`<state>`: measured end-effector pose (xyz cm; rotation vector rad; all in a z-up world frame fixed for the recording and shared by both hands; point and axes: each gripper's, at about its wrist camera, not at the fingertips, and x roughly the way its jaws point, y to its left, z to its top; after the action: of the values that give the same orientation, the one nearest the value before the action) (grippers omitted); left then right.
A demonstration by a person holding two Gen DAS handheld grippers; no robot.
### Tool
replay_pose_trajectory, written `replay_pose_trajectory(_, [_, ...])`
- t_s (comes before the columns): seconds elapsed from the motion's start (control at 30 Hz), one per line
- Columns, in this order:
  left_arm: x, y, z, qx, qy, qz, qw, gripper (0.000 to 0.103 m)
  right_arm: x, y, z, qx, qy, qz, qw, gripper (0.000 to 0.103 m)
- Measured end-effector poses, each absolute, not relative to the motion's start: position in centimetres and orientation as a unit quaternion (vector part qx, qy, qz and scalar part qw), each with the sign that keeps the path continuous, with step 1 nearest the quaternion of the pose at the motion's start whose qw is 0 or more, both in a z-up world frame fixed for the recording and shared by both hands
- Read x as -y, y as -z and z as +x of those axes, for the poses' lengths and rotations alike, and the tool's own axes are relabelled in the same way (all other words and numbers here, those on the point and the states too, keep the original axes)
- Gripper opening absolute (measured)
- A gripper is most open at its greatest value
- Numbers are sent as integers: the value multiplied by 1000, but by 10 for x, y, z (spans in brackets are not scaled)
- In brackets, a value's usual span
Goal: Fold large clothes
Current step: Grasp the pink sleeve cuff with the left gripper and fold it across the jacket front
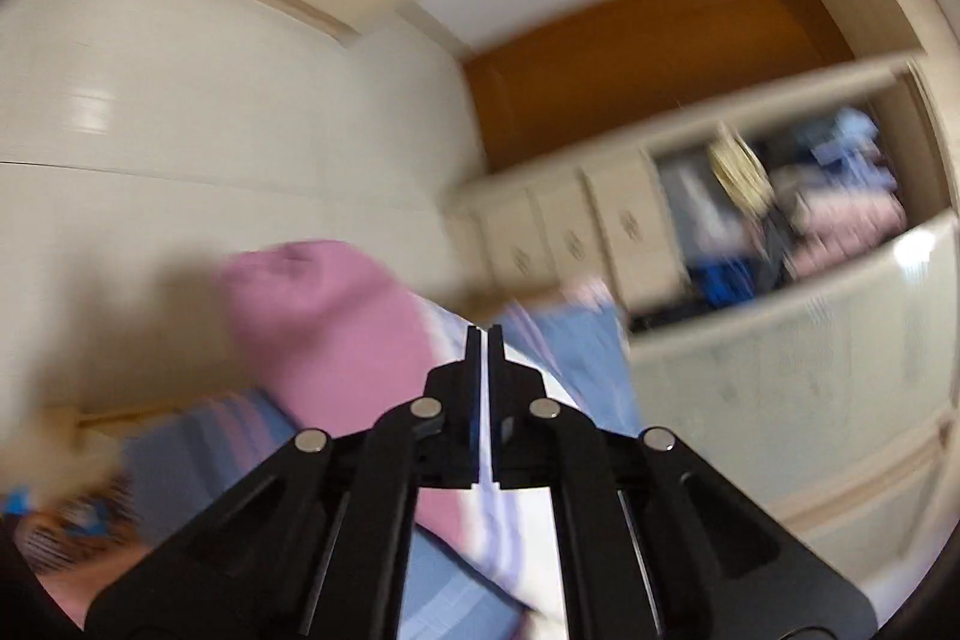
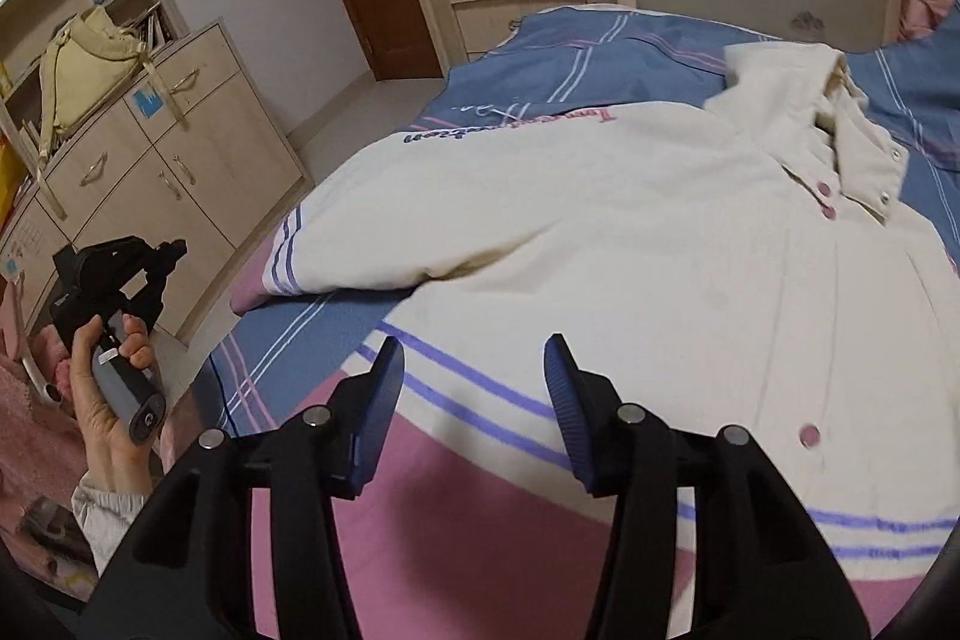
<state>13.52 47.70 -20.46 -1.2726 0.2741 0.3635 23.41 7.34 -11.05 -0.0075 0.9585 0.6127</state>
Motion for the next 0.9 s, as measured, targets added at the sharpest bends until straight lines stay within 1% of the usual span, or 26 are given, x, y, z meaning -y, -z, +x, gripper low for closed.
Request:
replay_pose_trajectory(0.03, [-474, 205, 145, -146, -139, -587, 784, 8, -78, 115, 243, -470, -291, 14, 833, 56])
replay_pose_trajectory(0.07, [-473, 207, 148, -155, -123, -588, 784, 17, -78, 118, 248, -485, -293, 36, 823, 61])
replay_pose_trajectory(0.1, [-473, 209, 146, -153, -125, -593, 781, 24, -75, 119, 248, -489, -301, 54, 817, 69])
replay_pose_trajectory(0.13, [-476, 213, 137, -147, -138, -608, 768, 53, -73, 117, 244, -485, -308, 61, 816, 74])
replay_pose_trajectory(0.17, [-481, 220, 126, -140, -151, -635, 745, 87, -70, 114, 237, -477, -308, 57, 821, 81])
replay_pose_trajectory(0.2, [-485, 229, 114, -125, -154, -669, 716, 91, -66, 112, 230, -470, -302, 44, 828, 82])
replay_pose_trajectory(0.23, [-490, 237, 109, -119, -143, -690, 700, 92, -63, 112, 227, -468, -296, 35, 832, 82])
replay_pose_trajectory(0.37, [-492, 259, 121, -153, -72, -723, 670, 94, -43, 123, 217, -484, -286, 47, 826, 82])
replay_pose_trajectory(0.43, [-489, 269, 132, -179, -77, -724, 661, 94, -34, 128, 213, -488, -280, 52, 825, 82])
replay_pose_trajectory(0.53, [-488, 278, 144, -198, -91, -720, 659, 94, -25, 135, 209, -491, -274, 58, 825, 82])
replay_pose_trajectory(0.6, [-485, 272, 153, -202, -93, -704, 674, 91, -19, 142, 208, -502, -274, 72, 817, 82])
replay_pose_trajectory(0.63, [-484, 270, 159, -202, -95, -699, 679, 71, -17, 146, 207, -507, -273, 78, 814, 82])
replay_pose_trajectory(0.67, [-484, 271, 160, -203, -98, -696, 682, 38, -15, 149, 206, -510, -271, 82, 812, 82])
replay_pose_trajectory(0.7, [-484, 276, 164, -206, -97, -698, 679, 24, -13, 151, 206, -511, -270, 84, 812, 82])
replay_pose_trajectory(0.73, [-485, 283, 160, -203, -91, -705, 673, 7, -11, 153, 204, -511, -270, 86, 811, 82])
replay_pose_trajectory(0.8, [-487, 293, 163, -178, -73, -729, 657, 4, -5, 156, 203, -512, -268, 95, 811, 82])
replay_pose_trajectory(0.83, [-486, 289, 161, -168, -74, -727, 661, 4, -2, 157, 202, -512, -267, 100, 811, 82])
replay_pose_trajectory(0.9, [-481, 258, 157, -146, -82, -688, 706, 3, 5, 158, 201, -511, -267, 110, 809, 82])
